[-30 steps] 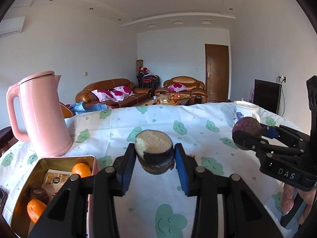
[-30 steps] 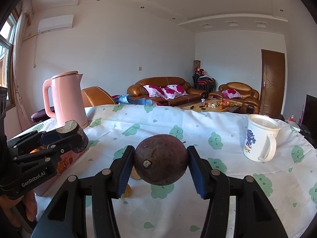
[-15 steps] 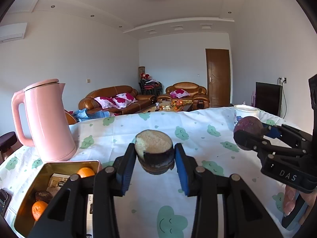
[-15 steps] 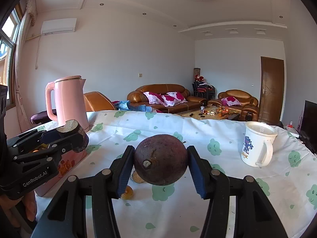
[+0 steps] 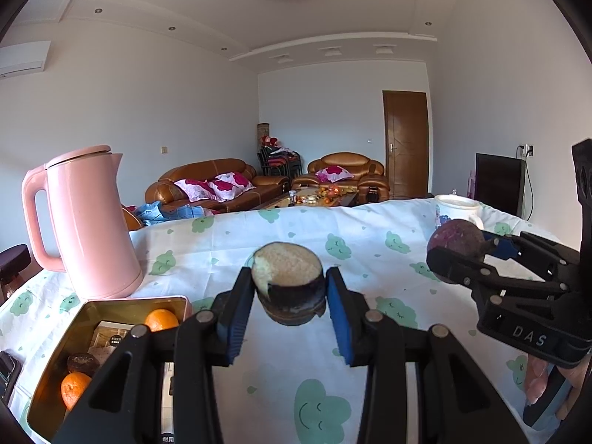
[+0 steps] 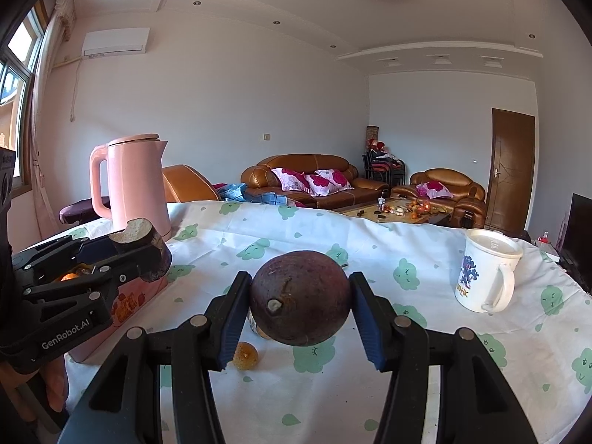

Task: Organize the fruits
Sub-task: 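Carry the mangosteen in the right gripper and sugarcane piece in the left gripper to the tin box, then lower the sugarcane piece and mangosteen into the tin box and open both grippers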

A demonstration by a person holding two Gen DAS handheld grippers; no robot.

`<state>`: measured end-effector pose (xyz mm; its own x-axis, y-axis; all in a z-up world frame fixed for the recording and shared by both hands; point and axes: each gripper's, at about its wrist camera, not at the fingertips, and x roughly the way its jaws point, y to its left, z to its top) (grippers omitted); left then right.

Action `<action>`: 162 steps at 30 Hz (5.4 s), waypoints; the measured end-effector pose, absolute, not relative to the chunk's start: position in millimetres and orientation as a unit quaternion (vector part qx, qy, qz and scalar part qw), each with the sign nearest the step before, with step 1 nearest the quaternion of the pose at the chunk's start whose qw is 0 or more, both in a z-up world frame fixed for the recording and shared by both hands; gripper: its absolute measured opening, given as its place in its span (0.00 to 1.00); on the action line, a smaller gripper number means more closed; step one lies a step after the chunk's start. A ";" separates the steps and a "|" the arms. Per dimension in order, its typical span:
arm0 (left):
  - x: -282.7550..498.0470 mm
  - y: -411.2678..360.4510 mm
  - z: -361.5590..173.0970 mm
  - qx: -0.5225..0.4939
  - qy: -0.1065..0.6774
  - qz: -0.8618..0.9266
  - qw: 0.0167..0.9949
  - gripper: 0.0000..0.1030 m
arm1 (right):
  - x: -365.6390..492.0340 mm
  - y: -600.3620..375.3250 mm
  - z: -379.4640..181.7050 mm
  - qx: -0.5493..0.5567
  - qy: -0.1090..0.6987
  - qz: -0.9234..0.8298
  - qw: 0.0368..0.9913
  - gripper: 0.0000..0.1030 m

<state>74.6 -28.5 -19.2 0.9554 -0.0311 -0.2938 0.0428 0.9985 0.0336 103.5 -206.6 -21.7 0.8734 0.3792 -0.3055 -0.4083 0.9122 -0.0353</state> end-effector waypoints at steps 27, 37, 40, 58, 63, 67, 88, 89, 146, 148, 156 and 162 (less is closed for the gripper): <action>64.7 -18.5 -18.4 0.015 0.152 -0.018 0.988 0.40 | 98.9 -185.2 -22.3 -0.069 0.149 0.208 0.964 0.54; 58.7 1.0 -19.1 0.003 0.158 -0.004 0.987 0.40 | 96.3 -160.6 -21.7 -0.083 0.150 0.230 0.958 0.54; 58.8 8.6 -19.6 -0.001 0.161 0.002 0.987 0.40 | 95.9 -152.1 -21.5 -0.087 0.151 0.238 0.956 0.54; 51.8 42.8 -20.3 -0.014 0.165 0.037 0.985 0.40 | 88.9 -108.3 -21.5 -0.109 0.151 0.281 0.942 0.54; 50.4 51.3 -21.1 -0.017 0.168 0.046 0.984 0.40 | 85.6 -98.9 -20.2 -0.112 0.149 0.293 0.938 0.54; 49.6 57.6 -22.1 -0.018 0.171 0.052 0.984 0.40 | 83.5 -91.8 -19.8 -0.112 0.150 0.302 0.935 0.54; 43.8 107.3 -27.7 -0.039 0.197 0.098 0.975 0.40 | 78.4 -33.1 -23.0 -0.144 0.151 0.353 0.912 0.54; 44.0 108.8 -28.0 -0.039 0.199 0.100 0.974 0.40 | 76.8 -30.7 -22.9 -0.145 0.151 0.355 0.911 0.54; 62.9 149.4 -45.3 -0.021 0.296 0.118 0.948 0.42 | 89.4 32.3 -55.1 -0.200 0.255 0.408 0.853 0.54; 62.7 147.4 -45.1 -0.015 0.295 0.118 0.948 0.42 | 88.4 33.0 -55.5 -0.202 0.255 0.410 0.852 0.54; 59.7 145.2 -43.2 -0.010 0.286 0.120 0.951 0.53 | 90.3 32.1 -56.1 -0.197 0.262 0.416 0.848 0.67; 45.4 142.9 -33.2 -0.013 0.260 0.125 0.957 0.70 | 83.6 27.2 -51.6 -0.191 0.243 0.414 0.856 0.70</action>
<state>45.4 142.8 -33.2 0.8331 0.2332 -0.5016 -0.2467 0.9683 0.0406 83.6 27.2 -51.6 0.5396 0.6156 -0.5743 -0.8015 0.5844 -0.1265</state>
